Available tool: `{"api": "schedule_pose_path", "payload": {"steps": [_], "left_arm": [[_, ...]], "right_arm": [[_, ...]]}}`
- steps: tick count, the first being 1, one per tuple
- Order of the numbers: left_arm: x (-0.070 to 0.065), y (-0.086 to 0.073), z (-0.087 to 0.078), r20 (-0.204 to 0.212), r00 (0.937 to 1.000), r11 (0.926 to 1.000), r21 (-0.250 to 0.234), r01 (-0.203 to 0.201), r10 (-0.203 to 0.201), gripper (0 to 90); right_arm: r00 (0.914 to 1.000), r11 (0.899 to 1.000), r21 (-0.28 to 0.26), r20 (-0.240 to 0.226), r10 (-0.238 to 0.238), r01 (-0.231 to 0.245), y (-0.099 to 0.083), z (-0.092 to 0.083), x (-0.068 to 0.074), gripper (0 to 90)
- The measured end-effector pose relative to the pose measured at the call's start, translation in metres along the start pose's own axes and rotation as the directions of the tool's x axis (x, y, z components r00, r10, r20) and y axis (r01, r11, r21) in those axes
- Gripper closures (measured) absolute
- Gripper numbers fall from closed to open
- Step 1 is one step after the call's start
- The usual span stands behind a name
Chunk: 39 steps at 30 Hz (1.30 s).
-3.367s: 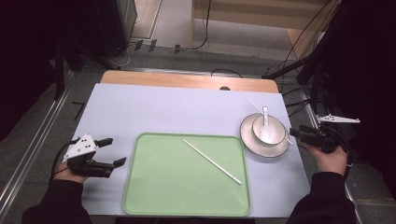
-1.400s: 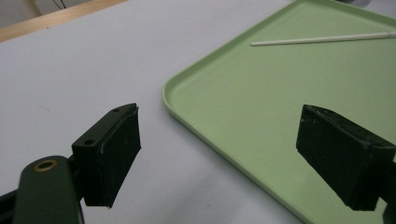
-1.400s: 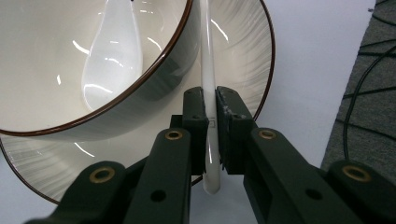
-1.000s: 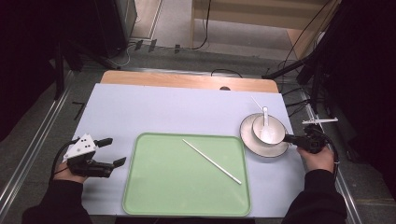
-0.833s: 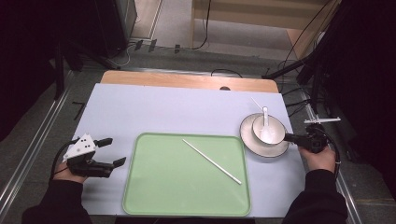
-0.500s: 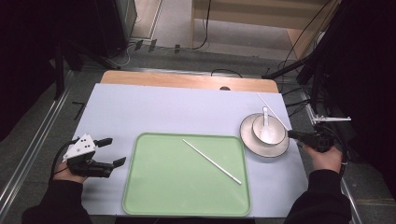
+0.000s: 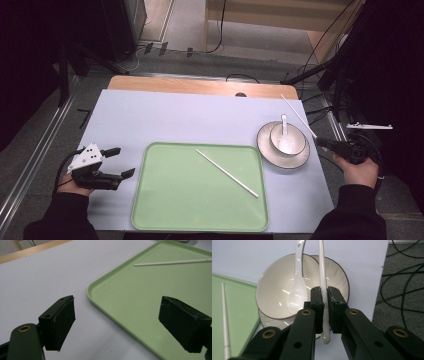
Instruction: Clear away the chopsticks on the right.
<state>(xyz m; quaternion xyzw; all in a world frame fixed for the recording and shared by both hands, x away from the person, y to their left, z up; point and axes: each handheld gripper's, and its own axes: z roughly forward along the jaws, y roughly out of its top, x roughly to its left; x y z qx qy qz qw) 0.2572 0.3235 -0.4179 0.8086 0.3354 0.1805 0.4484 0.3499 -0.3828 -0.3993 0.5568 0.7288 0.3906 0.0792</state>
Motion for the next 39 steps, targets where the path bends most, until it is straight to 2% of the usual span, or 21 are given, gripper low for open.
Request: {"api": "schedule_pose_path", "payload": {"steps": [10, 21, 32, 39], "left_arm": [[0.001, 0.0, -0.001, -0.002, 1.0, 1.0, -0.002, 0.004, -0.004, 13.5], [0.002, 0.0, -0.001, -0.002, 1.0, 1.0, -0.005, 0.005, -0.005, 13.5], [0.002, 0.0, -0.001, -0.001, 1.0, 1.0, -0.004, 0.005, -0.005, 13.5], [0.001, 0.0, -0.001, -0.001, 1.0, 1.0, -0.004, 0.004, -0.004, 13.5]], "right_arm": [[0.9986, 0.999, -0.002, -0.038, -0.037, 0.037, 0.003, -0.007, 0.03, 84.7], [0.9908, 0.995, 0.006, -0.095, -0.096, 0.097, 0.001, -0.009, 0.065, 84.7], [0.979, 0.988, 0.022, -0.14, -0.148, 0.152, -0.006, -0.004, 0.094, 84.7], [0.9642, 0.979, 0.046, -0.186, -0.189, 0.201, -0.014, 0.01, 0.116, 84.7]]}}
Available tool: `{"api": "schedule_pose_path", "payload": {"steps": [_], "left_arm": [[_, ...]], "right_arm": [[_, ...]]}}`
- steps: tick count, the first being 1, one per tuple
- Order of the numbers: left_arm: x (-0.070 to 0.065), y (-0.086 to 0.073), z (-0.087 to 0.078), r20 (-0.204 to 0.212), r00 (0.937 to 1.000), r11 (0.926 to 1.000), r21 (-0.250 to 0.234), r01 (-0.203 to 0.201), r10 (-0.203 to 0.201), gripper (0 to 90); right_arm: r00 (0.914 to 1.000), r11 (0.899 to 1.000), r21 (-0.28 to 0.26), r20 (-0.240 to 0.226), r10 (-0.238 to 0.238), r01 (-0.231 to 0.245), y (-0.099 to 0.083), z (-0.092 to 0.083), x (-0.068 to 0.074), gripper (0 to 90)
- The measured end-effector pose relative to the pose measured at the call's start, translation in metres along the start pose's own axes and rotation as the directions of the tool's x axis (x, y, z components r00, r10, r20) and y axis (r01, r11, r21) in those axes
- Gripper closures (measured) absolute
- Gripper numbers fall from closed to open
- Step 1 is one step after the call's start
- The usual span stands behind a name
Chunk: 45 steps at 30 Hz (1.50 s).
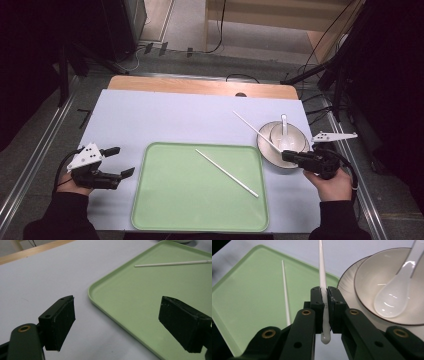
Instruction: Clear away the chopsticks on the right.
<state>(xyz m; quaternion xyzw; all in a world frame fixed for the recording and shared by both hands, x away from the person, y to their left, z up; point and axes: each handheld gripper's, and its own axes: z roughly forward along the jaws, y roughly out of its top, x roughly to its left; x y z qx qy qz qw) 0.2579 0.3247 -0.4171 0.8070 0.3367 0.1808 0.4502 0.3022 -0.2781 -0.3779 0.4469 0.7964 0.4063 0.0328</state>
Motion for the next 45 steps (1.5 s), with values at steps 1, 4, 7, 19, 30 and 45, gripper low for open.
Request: {"api": "schedule_pose_path", "payload": {"steps": [1, 4, 7, 19, 30, 45], "left_arm": [[0.0, 0.0, 0.0, -0.001, 1.0, 1.0, 0.0, 0.0, 0.0, 13.5], [0.0, 0.0, 0.0, -0.002, 1.0, 1.0, 0.0, 0.001, -0.001, 13.5], [0.0, 0.0, 0.0, 0.0, 1.0, 1.0, -0.001, 0.0, 0.0, 13.5], [0.0, 0.0, 0.0, 0.0, 1.0, 1.0, -0.001, -0.004, 0.004, 13.5], [0.0, 0.002, 0.002, 0.007, 0.9999, 1.0, -0.002, -0.008, 0.008, 13.5], [-0.001, 0.004, 0.005, 0.015, 0.9998, 0.9999, 0.001, -0.015, 0.015, 13.5]], "right_arm": [[1.0, 1.0, 0.005, -0.005, -0.006, 0.006, 0.0, 0.002, 0.002, 84.7], [0.9997, 1.0, 0.002, -0.022, -0.008, 0.008, -0.001, 0.005, 0.006, 84.7], [0.9983, 1.0, 0.004, -0.054, -0.021, 0.021, -0.006, 0.013, 0.011, 84.6], [0.9919, 0.996, 0.042, -0.101, -0.078, 0.082, -0.015, 0.039, 0.038, 84.6], [0.9852, 0.987, 0.092, -0.126, -0.116, 0.128, -0.026, 0.063, 0.058, 84.6], [0.982, 0.975, 0.168, -0.146, -0.12, 0.144, -0.035, 0.088, 0.064, 84.4]]}}
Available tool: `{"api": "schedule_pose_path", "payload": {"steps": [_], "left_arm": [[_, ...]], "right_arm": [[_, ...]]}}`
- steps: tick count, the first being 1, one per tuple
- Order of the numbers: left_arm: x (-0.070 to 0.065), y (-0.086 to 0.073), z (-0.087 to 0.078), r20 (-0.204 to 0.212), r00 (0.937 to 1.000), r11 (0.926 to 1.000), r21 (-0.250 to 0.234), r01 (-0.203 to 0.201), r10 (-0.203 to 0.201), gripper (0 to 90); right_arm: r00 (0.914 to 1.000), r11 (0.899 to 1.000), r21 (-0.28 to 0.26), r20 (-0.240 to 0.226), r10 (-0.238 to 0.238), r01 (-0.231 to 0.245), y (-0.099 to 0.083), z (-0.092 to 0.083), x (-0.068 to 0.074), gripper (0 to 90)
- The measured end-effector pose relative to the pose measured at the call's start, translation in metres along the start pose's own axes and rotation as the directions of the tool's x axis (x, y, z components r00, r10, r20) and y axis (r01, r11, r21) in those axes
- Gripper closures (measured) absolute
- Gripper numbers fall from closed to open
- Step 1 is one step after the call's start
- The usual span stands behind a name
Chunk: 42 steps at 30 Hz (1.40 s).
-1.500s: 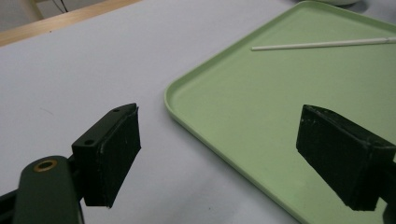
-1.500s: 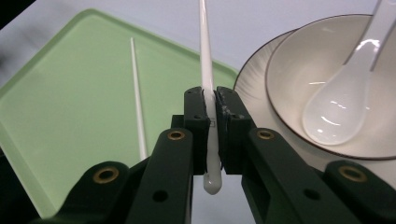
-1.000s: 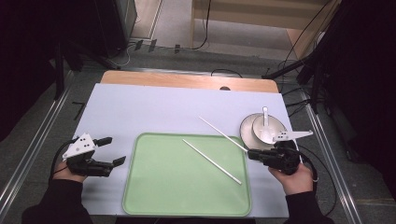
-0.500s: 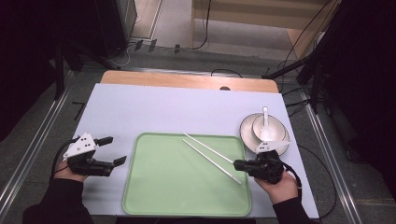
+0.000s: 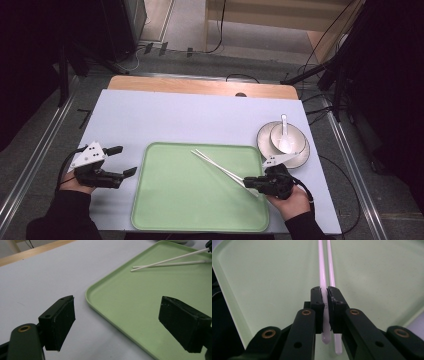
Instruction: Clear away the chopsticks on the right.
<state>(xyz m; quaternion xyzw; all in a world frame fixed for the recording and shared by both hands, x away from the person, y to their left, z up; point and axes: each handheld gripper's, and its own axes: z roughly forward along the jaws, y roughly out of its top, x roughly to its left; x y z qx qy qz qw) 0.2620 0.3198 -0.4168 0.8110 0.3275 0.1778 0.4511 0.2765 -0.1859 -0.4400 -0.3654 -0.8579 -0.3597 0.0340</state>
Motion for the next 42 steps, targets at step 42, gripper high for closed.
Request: {"api": "schedule_pose_path", "payload": {"steps": [42], "left_arm": [[0.0, 0.0, 0.0, -0.002, 1.0, 1.0, 0.005, 0.004, -0.004, 13.4]], "right_arm": [[0.9969, 0.998, 0.01, -0.042, -0.067, 0.067, 0.007, 0.01, 0.007, 56.1]]}}
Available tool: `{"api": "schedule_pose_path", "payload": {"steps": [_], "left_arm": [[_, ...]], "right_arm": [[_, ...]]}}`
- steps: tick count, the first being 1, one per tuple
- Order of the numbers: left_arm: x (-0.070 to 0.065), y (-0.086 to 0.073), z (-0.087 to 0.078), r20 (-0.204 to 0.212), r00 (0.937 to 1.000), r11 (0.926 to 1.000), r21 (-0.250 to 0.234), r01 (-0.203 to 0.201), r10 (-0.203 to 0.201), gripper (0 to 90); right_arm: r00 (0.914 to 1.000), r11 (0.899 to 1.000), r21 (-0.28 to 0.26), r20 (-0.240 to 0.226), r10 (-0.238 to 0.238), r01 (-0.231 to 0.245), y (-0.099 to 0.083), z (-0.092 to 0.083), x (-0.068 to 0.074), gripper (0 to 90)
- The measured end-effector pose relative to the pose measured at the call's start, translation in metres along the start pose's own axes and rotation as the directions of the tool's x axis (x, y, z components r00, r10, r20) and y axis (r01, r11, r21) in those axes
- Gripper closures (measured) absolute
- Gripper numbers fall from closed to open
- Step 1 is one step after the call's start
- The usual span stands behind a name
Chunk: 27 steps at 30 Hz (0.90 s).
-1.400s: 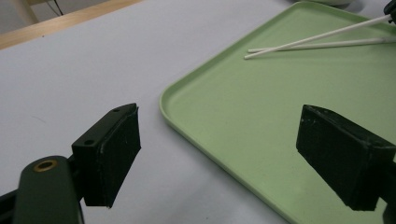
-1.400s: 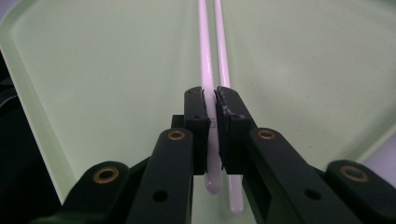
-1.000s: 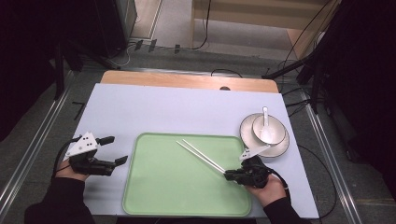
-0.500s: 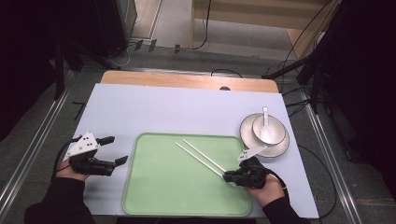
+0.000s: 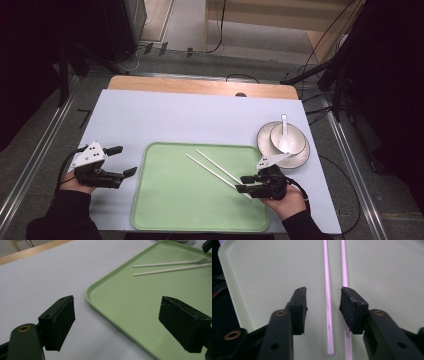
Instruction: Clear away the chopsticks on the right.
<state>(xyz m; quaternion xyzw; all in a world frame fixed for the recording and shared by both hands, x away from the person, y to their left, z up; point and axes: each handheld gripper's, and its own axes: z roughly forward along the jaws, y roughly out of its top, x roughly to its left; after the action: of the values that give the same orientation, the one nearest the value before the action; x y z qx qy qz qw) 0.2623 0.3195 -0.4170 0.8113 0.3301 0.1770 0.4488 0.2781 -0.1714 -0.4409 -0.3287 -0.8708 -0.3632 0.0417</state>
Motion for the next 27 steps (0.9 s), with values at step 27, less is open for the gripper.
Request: {"api": "schedule_pose_path", "payload": {"steps": [27], "left_arm": [[0.0, -0.002, -0.002, -0.005, 1.0, 1.0, 0.001, 0.0, 0.0, 13.4]], "right_arm": [[0.9955, 0.995, -0.062, -0.045, -0.083, 0.08, 0.058, 0.032, 0.01, 38.4]]}}
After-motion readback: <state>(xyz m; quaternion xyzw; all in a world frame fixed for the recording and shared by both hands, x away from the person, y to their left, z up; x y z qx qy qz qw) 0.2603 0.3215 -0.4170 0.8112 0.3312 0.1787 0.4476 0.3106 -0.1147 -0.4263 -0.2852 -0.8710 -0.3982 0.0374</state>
